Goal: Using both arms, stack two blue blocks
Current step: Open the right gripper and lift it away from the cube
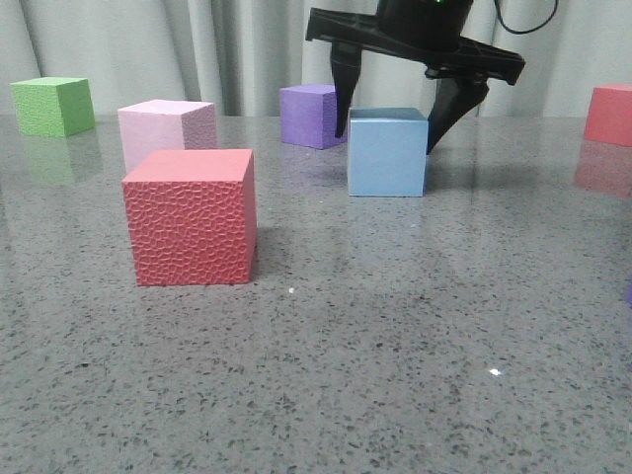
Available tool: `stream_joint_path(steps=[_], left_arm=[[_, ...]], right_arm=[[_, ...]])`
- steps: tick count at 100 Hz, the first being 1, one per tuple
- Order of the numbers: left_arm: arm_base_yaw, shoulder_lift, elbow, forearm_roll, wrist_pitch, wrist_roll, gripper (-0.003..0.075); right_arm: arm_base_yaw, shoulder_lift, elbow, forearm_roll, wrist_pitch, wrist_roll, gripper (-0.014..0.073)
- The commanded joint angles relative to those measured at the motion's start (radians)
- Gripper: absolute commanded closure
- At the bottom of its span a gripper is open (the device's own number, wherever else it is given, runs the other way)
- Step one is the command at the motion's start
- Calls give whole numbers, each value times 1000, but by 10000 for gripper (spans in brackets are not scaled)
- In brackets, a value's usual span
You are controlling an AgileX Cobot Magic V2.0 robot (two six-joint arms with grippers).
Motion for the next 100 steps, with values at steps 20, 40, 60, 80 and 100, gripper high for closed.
stream_joint_path(steps=[20,40,60,80,100], left_arm=[[4,7,-32,-1,-59,-1,207],[4,7,-32,-1,-59,-1,207],[4,7,-32,-1,-59,-1,207],[4,7,-32,-1,-59,-1,207],[4,7,-32,-1,-59,-1,207]], right_arm=[[0,-55,-34,-3,-39,-3,-53],[0,-66,-84,-9,-6,-55,-53],[-1,-116,-128,-94,34,-109,-53],[-13,-190,-128,-151,37,-160,-53],[-48,-267,-125,-149,59,-247,-53]])
